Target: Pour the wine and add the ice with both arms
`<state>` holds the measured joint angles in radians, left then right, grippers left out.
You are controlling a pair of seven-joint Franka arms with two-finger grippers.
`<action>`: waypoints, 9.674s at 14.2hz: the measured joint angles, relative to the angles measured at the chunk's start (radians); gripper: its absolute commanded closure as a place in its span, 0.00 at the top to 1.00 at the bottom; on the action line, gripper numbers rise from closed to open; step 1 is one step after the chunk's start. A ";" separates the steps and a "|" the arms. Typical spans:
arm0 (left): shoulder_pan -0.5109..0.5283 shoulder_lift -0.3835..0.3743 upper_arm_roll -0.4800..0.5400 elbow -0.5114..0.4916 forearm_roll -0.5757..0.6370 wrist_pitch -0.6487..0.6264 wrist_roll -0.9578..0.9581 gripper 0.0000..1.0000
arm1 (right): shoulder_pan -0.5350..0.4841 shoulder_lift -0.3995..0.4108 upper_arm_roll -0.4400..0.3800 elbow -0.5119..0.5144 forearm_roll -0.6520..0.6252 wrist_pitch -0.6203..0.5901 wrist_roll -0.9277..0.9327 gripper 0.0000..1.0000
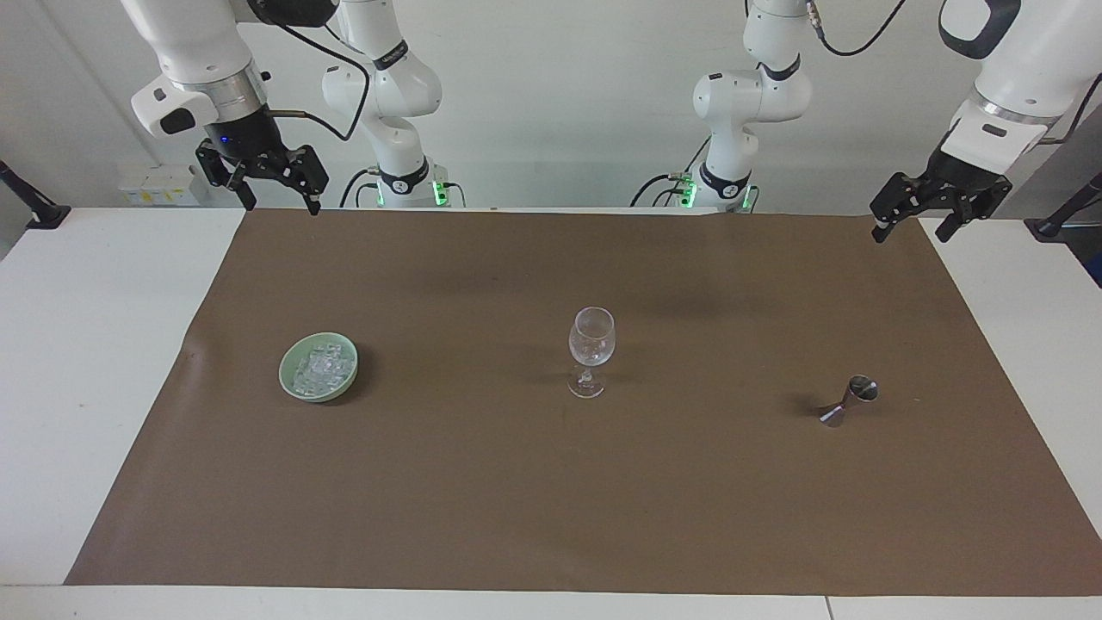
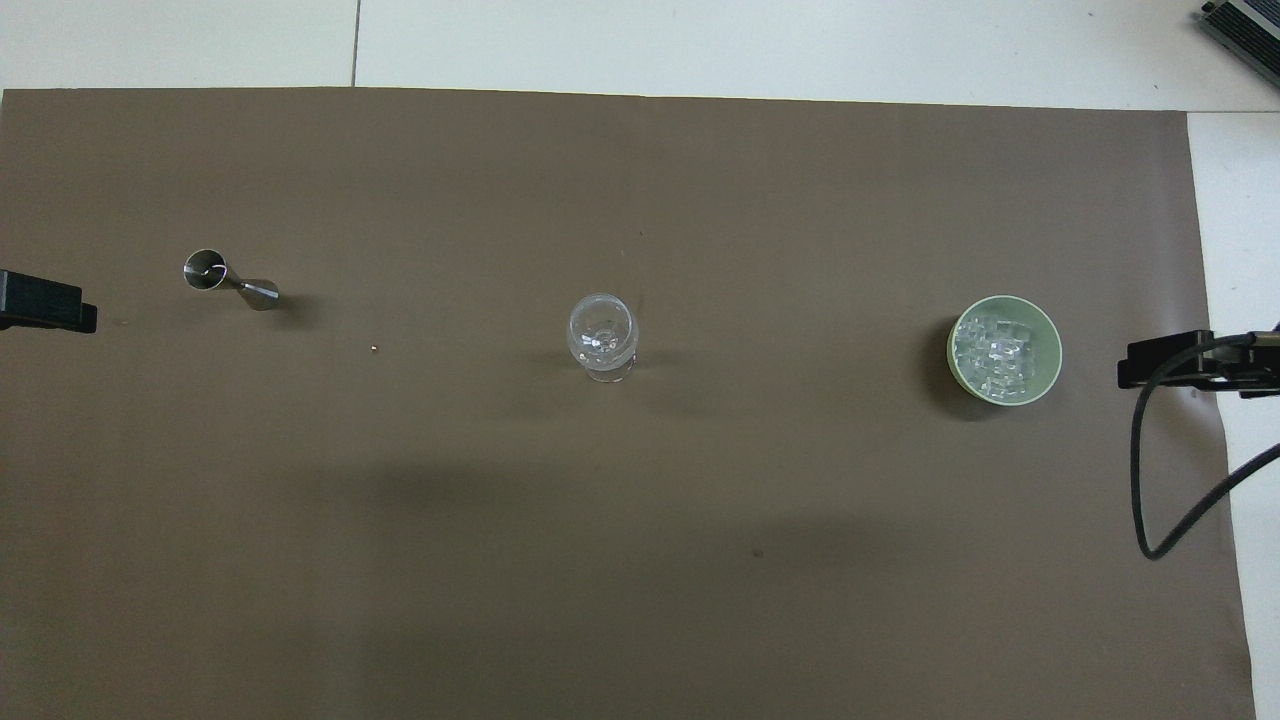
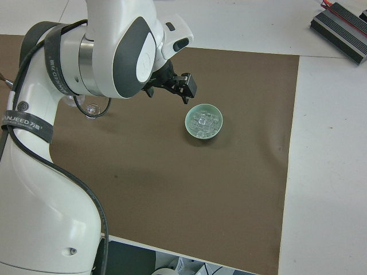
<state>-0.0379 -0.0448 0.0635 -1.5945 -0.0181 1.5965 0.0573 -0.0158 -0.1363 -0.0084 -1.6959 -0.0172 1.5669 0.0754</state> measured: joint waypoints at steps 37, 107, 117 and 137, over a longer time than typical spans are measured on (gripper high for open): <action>0.266 0.458 0.014 0.358 -0.532 -0.066 -0.755 1.00 | 0.000 0.000 0.000 0.000 0.000 0.000 0.000 1.00; 0.474 0.593 -0.091 -0.403 -1.597 0.173 -0.604 1.00 | 0.000 0.000 0.000 0.000 0.000 0.000 0.000 1.00; 0.459 0.592 -0.098 -0.410 -1.650 0.178 -0.603 0.89 | 0.000 0.000 0.000 0.000 0.000 0.000 0.000 1.00; 0.462 0.585 -0.088 -0.415 -1.654 0.187 -0.601 0.15 | 0.000 0.000 0.000 0.000 0.000 0.000 0.000 1.00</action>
<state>0.4240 0.5402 -0.0245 -2.0098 -1.6719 1.7831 -0.5437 -0.0158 -0.1363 -0.0084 -1.6959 -0.0172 1.5669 0.0754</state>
